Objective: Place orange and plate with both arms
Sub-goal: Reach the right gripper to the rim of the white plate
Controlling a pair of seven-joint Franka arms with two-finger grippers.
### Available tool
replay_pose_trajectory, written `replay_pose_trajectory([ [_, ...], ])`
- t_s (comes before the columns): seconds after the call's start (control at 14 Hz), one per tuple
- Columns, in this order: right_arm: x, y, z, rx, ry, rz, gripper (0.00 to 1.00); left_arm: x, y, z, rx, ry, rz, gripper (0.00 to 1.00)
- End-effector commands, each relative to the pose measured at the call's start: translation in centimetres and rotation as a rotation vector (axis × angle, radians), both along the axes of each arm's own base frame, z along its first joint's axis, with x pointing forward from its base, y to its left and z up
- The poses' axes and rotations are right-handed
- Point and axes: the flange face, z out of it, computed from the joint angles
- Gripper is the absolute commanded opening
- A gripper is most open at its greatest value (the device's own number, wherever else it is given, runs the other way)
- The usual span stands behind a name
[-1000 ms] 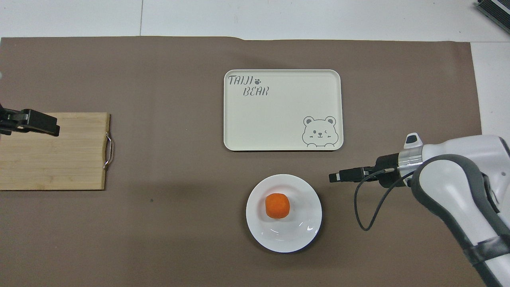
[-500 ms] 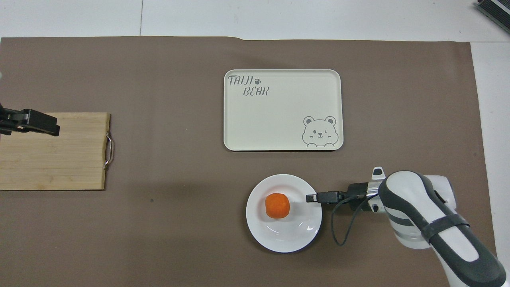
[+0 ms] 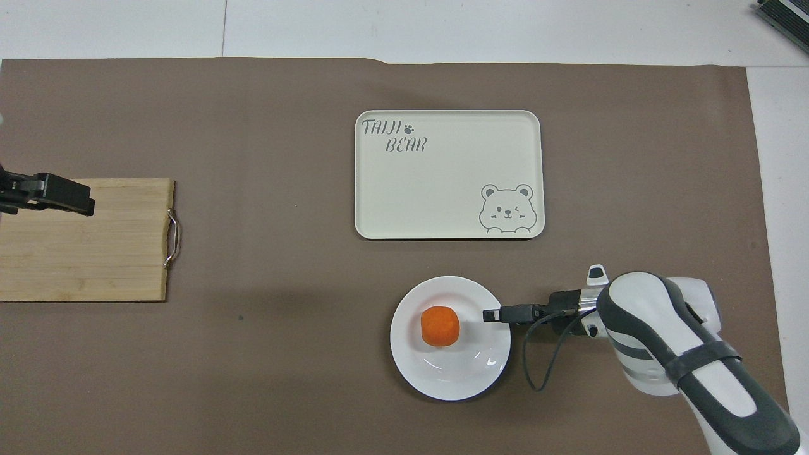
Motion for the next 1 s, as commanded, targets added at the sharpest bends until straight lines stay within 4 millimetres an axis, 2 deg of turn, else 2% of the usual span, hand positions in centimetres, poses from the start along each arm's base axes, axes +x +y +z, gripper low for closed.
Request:
replay_pose_trajectory([
  [0.0,-1.1,0.68,0.58,0.025,0.011,-0.02,1.0,-0.22,0.18,0.22,0.014,0.003,0.01,1.0],
  [0.14,-1.3,0.71,0.43,0.024,0.012,-0.015,0.91,-0.22,0.18,0.22,0.014,0.003,0.01,1.0],
  [0.21,-1.42,0.7,0.59,0.026,0.004,-0.012,0.82,-0.22,0.18,0.22,0.014,0.003,0.01,1.0],
  [0.36,-1.82,1.53,0.43,0.022,0.001,0.013,0.55,-0.22,0.18,0.22,0.014,0.003,0.01,1.0],
  [0.57,-1.79,1.47,0.28,0.014,-0.02,0.024,0.33,-0.22,0.18,0.22,0.014,0.003,0.01,1.0],
  [0.71,-1.64,1.26,0.03,-0.008,-0.023,0.018,0.0,-0.24,0.18,0.21,0.014,0.005,0.01,1.0],
  [0.93,-1.48,1.06,-0.01,-0.018,-0.033,0.015,0.0,-0.22,0.18,0.22,0.014,0.003,0.01,1.0],
])
